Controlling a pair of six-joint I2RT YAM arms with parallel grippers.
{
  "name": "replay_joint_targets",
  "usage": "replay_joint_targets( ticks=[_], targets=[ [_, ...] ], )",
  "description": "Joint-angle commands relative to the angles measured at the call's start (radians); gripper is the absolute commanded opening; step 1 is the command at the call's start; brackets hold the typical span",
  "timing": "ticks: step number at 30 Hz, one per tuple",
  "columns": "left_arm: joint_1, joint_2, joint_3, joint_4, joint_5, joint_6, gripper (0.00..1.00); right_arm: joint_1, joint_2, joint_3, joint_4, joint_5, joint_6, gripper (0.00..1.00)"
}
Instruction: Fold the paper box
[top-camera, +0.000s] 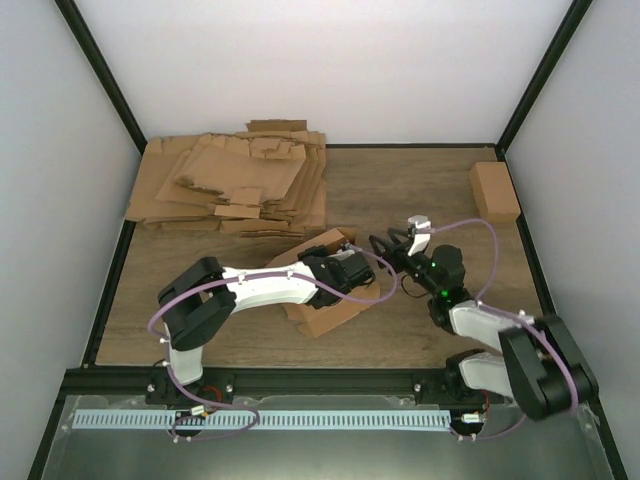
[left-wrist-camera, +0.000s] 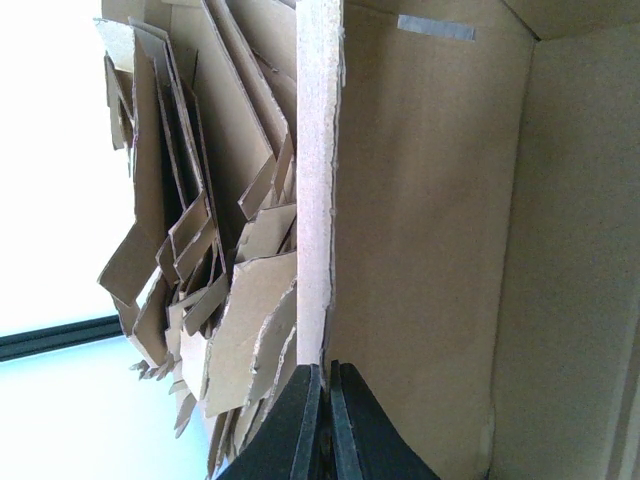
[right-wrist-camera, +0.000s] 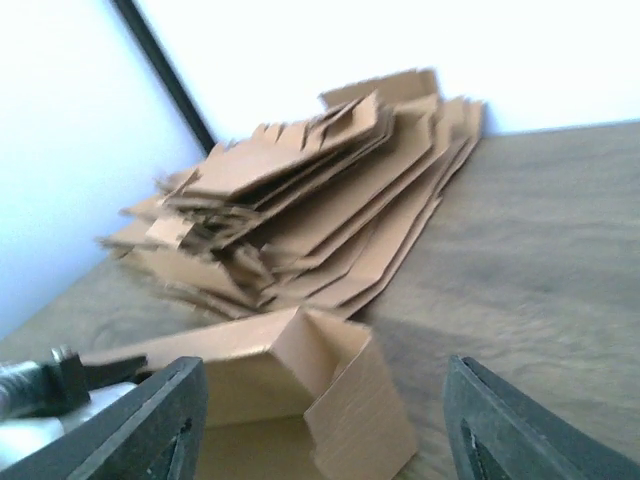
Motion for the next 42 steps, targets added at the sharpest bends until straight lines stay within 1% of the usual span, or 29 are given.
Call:
replay_joint_targets(
  ticks=[1, 2, 4, 5, 6, 8, 9, 11, 12, 13, 14, 17, 20, 21, 23, 27, 31, 33, 34, 36, 42],
  targets=[
    [-0.005, -0.027, -0.014, 0.014, 0.021, 0.009, 0.04, 0.006, -0.207, -0.03, -0.103, 0.232, 0.009, 0.7],
    [-0.005, -0.027, -0.013, 0.013, 0.02, 0.008, 0.04, 0.007, -0.252, -0.032, -0.125, 0.272, 0.014, 0.75],
    [-0.006, -0.027, -0.011, 0.01, 0.018, 0.007, 0.04, 0.007, -0.325, -0.011, -0.189, 0.379, 0.034, 0.94],
    [-0.006, -0.026, -0.012, 0.009, 0.016, 0.007, 0.04, 0.006, -0.352, 0.016, -0.236, 0.432, 0.063, 0.99],
    [-0.006, -0.028, -0.012, 0.01, 0.015, 0.006, 0.04, 0.005, -0.364, 0.047, -0.287, 0.462, 0.077, 1.0],
    [-0.007, -0.031, -0.011, 0.01, 0.015, 0.006, 0.04, 0.006, -0.351, 0.107, -0.363, 0.46, 0.065, 1.0],
    [-0.009, -0.031, -0.011, 0.01, 0.015, 0.005, 0.04, 0.005, -0.329, 0.134, -0.376, 0.423, 0.057, 1.0],
    [-0.008, -0.031, -0.012, 0.007, 0.012, 0.006, 0.04, 0.005, -0.268, 0.199, -0.419, 0.263, -0.065, 1.0],
    [-0.011, -0.03, -0.012, 0.007, 0.012, 0.005, 0.04, 0.005, -0.237, 0.248, -0.484, 0.248, -0.065, 1.0],
    [-0.01, -0.031, -0.012, 0.007, 0.01, 0.005, 0.04, 0.004, -0.22, 0.293, -0.544, 0.271, -0.035, 1.0],
    [-0.01, -0.031, -0.013, 0.009, 0.01, 0.006, 0.04, 0.003, -0.217, 0.304, -0.547, 0.269, -0.019, 1.0],
    [-0.01, -0.033, -0.012, 0.009, 0.008, 0.007, 0.04, -0.008, -0.232, 0.22, -0.43, 0.245, 0.014, 1.0],
    [-0.011, -0.034, -0.012, 0.01, 0.006, 0.009, 0.04, -0.062, -0.198, 0.1, -0.247, 0.103, -0.008, 1.0],
    [-0.011, -0.035, -0.012, 0.011, 0.006, 0.009, 0.04, -0.076, -0.176, 0.044, -0.16, 0.056, -0.008, 1.0],
    [-0.011, -0.036, -0.012, 0.011, 0.006, 0.007, 0.04, -0.086, -0.117, -0.003, -0.031, -0.036, -0.019, 0.99],
    [-0.013, -0.034, -0.011, 0.006, 0.003, 0.005, 0.04, -0.087, 0.036, -0.035, 0.13, -0.107, -0.057, 0.94],
    [-0.015, -0.032, -0.012, 0.007, 0.002, 0.007, 0.04, -0.086, 0.126, -0.041, 0.221, -0.098, -0.068, 0.9],
    [-0.016, -0.026, -0.01, 0.007, -0.004, 0.009, 0.04, -0.086, 0.162, 0.002, 0.178, -0.082, -0.058, 0.86],
    [-0.017, -0.023, -0.009, 0.006, -0.007, 0.008, 0.04, -0.085, 0.183, 0.031, 0.138, -0.048, -0.046, 0.83],
    [-0.02, -0.022, -0.008, 0.005, -0.01, 0.008, 0.04, -0.085, 0.214, 0.06, 0.125, -0.018, -0.027, 0.77],
    [-0.022, -0.029, -0.01, 0.004, -0.01, 0.009, 0.04, -0.086, 0.287, 0.084, 0.156, -0.068, 0.031, 0.76]
  ],
)
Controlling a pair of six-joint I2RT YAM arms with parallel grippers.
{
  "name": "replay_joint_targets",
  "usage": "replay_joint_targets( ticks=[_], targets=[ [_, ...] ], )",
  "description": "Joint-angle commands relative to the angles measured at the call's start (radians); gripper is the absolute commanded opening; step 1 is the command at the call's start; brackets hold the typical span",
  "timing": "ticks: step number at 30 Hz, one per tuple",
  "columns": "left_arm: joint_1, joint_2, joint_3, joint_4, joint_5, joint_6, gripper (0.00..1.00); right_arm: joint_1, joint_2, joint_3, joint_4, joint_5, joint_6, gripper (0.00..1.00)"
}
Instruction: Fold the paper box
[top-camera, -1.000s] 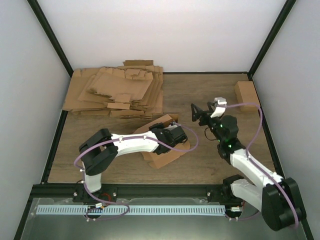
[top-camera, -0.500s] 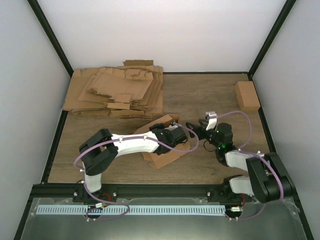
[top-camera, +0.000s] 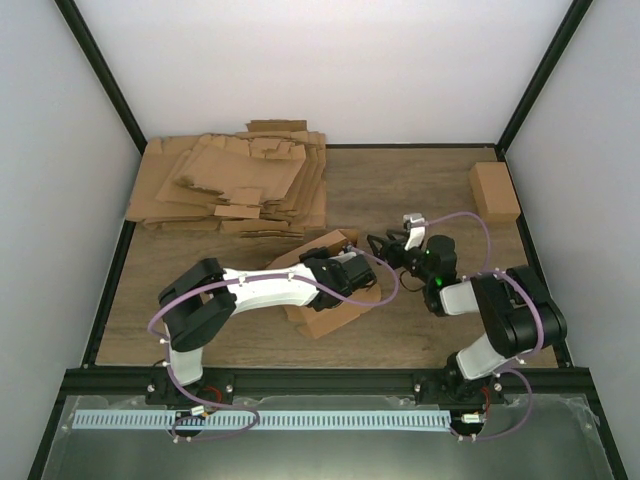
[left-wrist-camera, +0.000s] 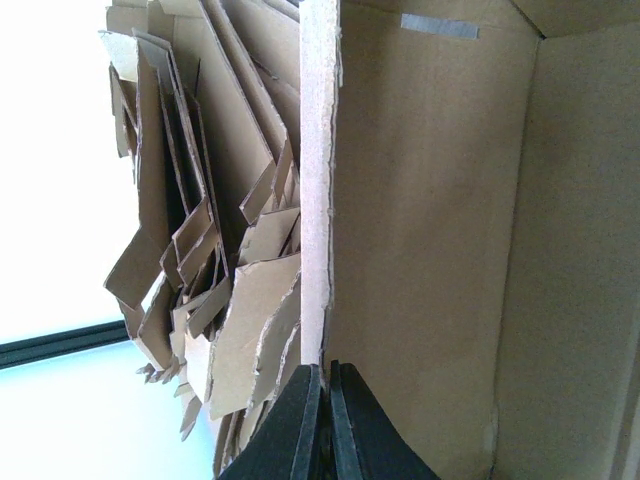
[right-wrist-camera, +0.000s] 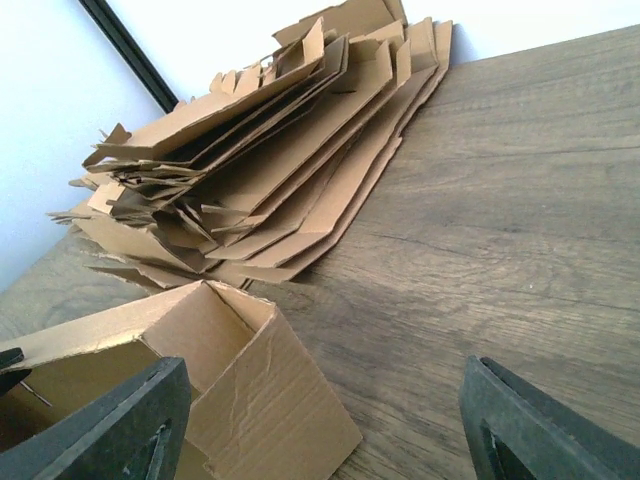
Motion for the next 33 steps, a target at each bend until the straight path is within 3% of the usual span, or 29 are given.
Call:
replay_joint_targets(
  ticks=[1, 13, 19, 28, 33],
  targets=[
    [-0.008, -0.03, -0.009, 0.003, -0.003, 0.0, 0.04, -0.004, 0.057, 0.032, 0.065, -0.036, 0.037, 0.77],
    [-0.014, -0.034, -0.016, 0.005, -0.005, -0.001, 0.04, 0.025, 0.201, 0.072, 0.1, -0.109, 0.062, 0.76],
    [-0.016, -0.034, -0.02, 0.006, -0.002, 0.0, 0.04, 0.023, 0.279, 0.049, 0.308, -0.312, 0.077, 0.76],
    [-0.017, -0.037, -0.024, 0.007, 0.0, -0.001, 0.04, -0.01, 0.385, 0.07, 0.471, -0.396, 0.18, 0.85],
    [-0.017, -0.035, -0.022, 0.008, 0.005, 0.002, 0.04, -0.07, 0.466, 0.125, 0.591, -0.543, 0.264, 0.94]
  ],
)
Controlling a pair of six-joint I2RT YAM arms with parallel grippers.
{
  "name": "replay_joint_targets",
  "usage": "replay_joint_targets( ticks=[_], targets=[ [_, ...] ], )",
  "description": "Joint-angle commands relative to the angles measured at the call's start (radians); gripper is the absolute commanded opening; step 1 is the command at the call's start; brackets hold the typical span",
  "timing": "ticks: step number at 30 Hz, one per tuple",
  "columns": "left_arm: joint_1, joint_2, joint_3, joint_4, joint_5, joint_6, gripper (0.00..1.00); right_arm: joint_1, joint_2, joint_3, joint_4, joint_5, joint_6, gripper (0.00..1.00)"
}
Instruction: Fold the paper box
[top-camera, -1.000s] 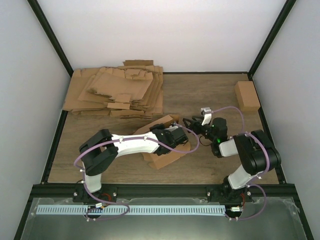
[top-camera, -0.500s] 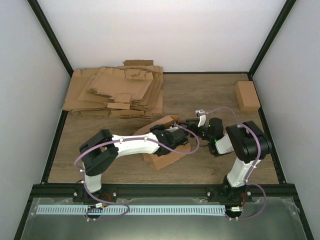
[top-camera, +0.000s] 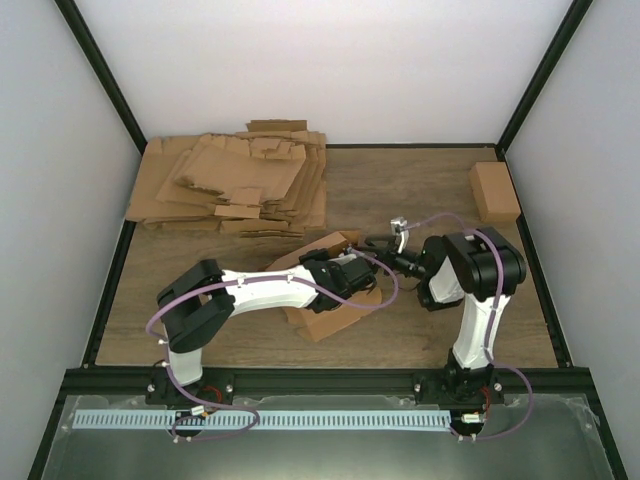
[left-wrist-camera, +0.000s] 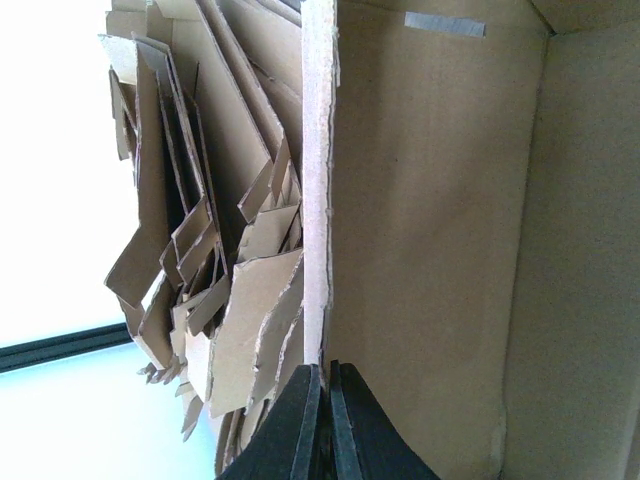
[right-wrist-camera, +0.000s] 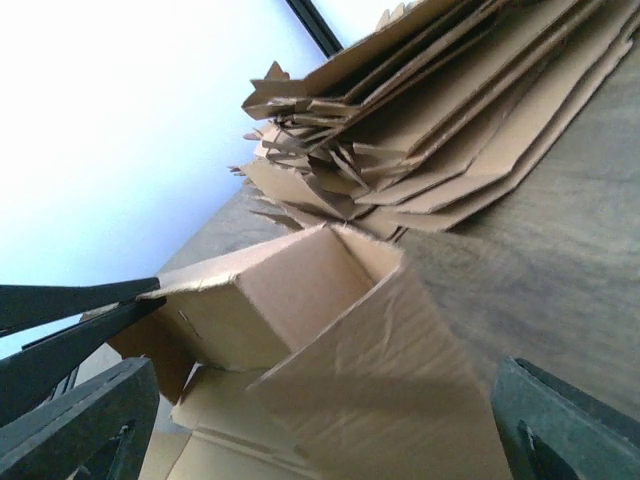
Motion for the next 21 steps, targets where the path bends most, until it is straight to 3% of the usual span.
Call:
replay_joint_targets(
  ticks=[1, 4, 21],
  targets=[
    [-0.006, -0.024, -0.01, 0.007, 0.008, 0.001, 0.04, -0.051, 0.069, 0.07, 0.156, -0.146, 0.074, 0.94],
    [-0.007, -0.024, -0.008, 0.007, 0.011, 0.001, 0.04, -0.052, 0.083, 0.106, 0.107, -0.174, 0.048, 0.93],
    [-0.007, -0.021, -0.005, 0.013, 0.01, 0.008, 0.04, -0.047, 0.208, 0.181, 0.251, -0.328, 0.123, 0.92]
  ],
)
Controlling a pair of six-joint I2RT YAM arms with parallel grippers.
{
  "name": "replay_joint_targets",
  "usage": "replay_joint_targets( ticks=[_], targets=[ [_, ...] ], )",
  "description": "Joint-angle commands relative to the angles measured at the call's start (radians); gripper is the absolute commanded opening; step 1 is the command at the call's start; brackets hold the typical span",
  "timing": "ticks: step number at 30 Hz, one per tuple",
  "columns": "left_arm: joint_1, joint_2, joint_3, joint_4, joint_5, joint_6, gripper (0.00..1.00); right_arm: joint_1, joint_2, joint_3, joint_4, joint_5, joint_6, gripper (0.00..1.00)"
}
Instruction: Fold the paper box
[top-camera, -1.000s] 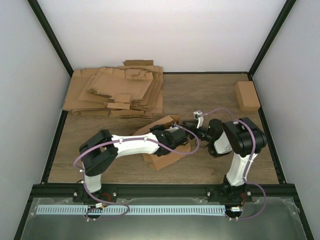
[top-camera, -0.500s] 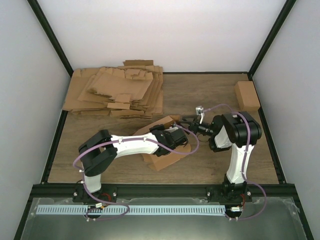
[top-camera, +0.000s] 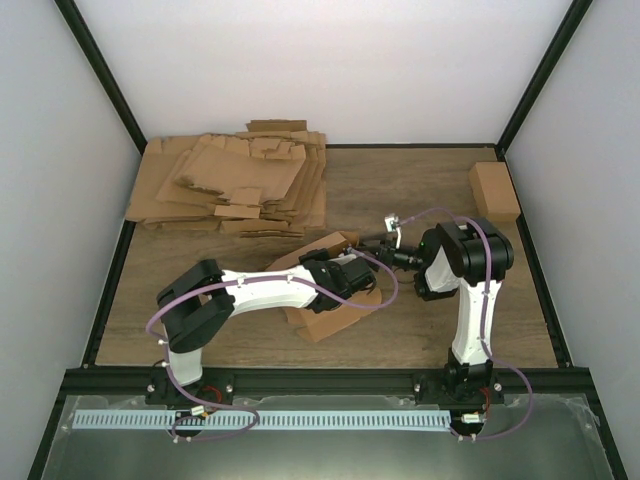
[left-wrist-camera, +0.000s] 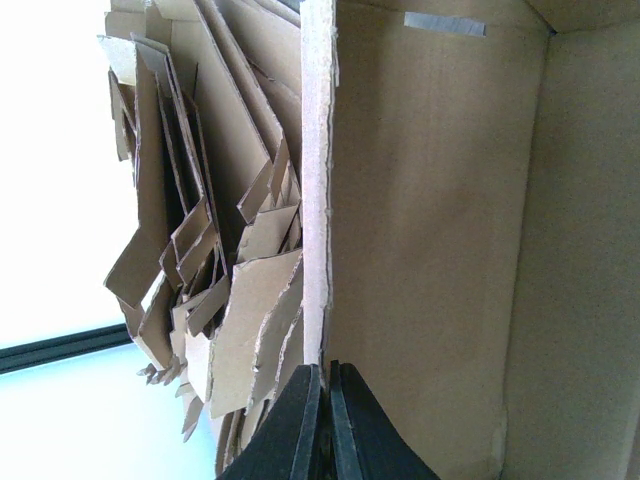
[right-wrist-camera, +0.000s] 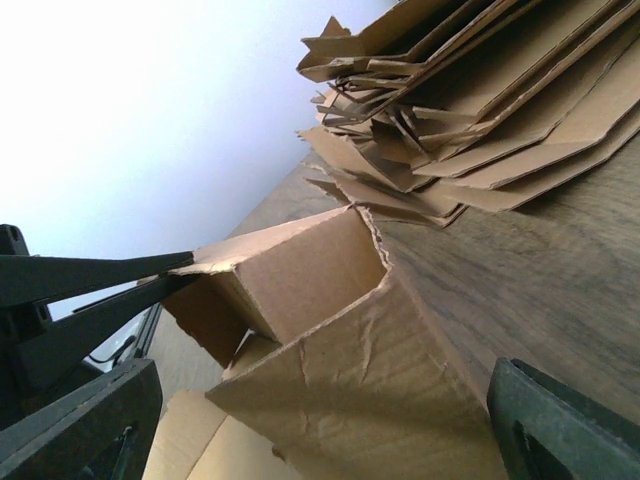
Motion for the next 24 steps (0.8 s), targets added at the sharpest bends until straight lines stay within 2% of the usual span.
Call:
replay_joint_targets(
  ticks=[1, 8, 12, 14, 19, 24],
  targets=[
    [-0.007, -0.021, -0.003, 0.013, 0.006, 0.007, 0.04, 0.005, 0.021, 0.018, 0.149, -0.075, 0.008, 0.91],
    [-0.008, -0.022, -0.003, 0.012, 0.004, 0.009, 0.04, 0.013, -0.019, -0.028, 0.108, -0.067, -0.056, 0.83],
    [-0.007, -0.026, -0.003, 0.011, 0.003, 0.008, 0.04, 0.019, -0.051, -0.044, 0.042, -0.042, -0.115, 0.74],
    [-0.006, -0.029, -0.003, 0.011, 0.005, 0.007, 0.04, 0.035, -0.082, -0.051, -0.031, -0.014, -0.192, 0.69],
    [-0.009, -0.028, -0.002, 0.01, 0.004, 0.003, 0.04, 0.112, -0.176, -0.049, -0.275, 0.129, -0.387, 0.65],
    [-0.017, -0.021, -0.003, 0.008, -0.003, 0.002, 0.04, 0.128, -0.207, -0.091, -0.263, 0.238, -0.399, 0.63]
  ],
)
